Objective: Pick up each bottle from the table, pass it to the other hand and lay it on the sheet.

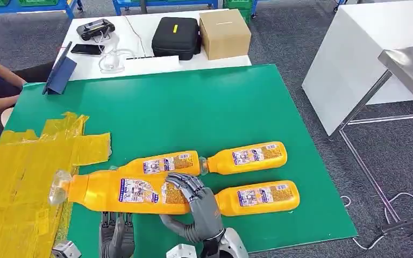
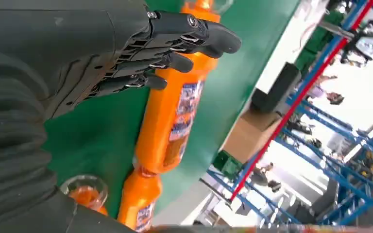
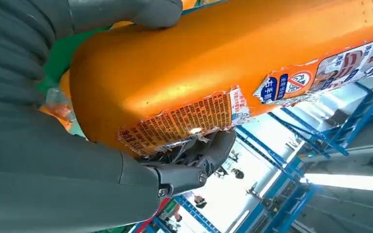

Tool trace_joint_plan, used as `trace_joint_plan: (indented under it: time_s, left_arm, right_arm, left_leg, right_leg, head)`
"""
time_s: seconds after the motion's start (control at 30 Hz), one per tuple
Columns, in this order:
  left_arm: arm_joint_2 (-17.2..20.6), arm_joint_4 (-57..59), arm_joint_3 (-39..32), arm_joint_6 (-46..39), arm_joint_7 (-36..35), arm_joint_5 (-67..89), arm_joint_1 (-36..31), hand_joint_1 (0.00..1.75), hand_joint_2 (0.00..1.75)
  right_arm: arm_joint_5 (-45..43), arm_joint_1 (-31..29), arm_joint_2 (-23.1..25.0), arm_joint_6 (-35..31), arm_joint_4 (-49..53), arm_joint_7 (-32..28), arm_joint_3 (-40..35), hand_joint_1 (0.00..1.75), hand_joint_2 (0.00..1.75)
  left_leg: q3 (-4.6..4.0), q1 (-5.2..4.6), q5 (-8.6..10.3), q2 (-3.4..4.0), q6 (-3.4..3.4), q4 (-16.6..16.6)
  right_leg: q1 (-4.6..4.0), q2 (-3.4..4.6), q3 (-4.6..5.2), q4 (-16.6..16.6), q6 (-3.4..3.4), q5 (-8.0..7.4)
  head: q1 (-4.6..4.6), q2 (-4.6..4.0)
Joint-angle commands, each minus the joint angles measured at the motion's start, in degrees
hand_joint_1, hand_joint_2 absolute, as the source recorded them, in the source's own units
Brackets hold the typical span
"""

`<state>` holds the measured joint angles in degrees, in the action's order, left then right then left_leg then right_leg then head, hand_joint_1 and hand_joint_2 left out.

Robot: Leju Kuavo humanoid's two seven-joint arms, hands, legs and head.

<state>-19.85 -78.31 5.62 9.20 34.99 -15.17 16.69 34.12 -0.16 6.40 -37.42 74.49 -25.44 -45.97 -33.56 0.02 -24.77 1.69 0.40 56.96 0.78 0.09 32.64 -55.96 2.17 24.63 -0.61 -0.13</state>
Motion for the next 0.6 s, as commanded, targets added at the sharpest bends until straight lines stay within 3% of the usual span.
trace_joint_plan:
  time_s: [0.03, 0.6]
  left_arm:
    - [-0.15, 2.47, 2.08, 0.54, 1.18, 0.21, -1.03, 0.00, 1.75]
    - [-0.15, 1.35, 2.68, -2.92, 2.14, 2.16, -0.70, 0.00, 1.75]
  right_arm:
    - [0.11, 3.59, 2.17, 0.68, -1.01, 0.10, 0.27, 1.75, 1.75]
    - [1.80, 3.32, 2.47, 1.99, -2.53, 1.78, 0.22, 1.75, 1.75]
  left_leg:
    - [0.10, 0.06, -0.05, -0.29, -0.05, 0.00]
    - [0.10, 0.08, -0.07, -0.30, -0.05, 0.00]
  right_leg:
    - [-0.06, -0.19, -0.17, 0.03, -0.09, 0.10]
    - [-0.07, -0.18, -0.18, 0.03, -0.09, 0.11]
  head:
    - [0.00, 0.00]
    - [0.00, 0.00]
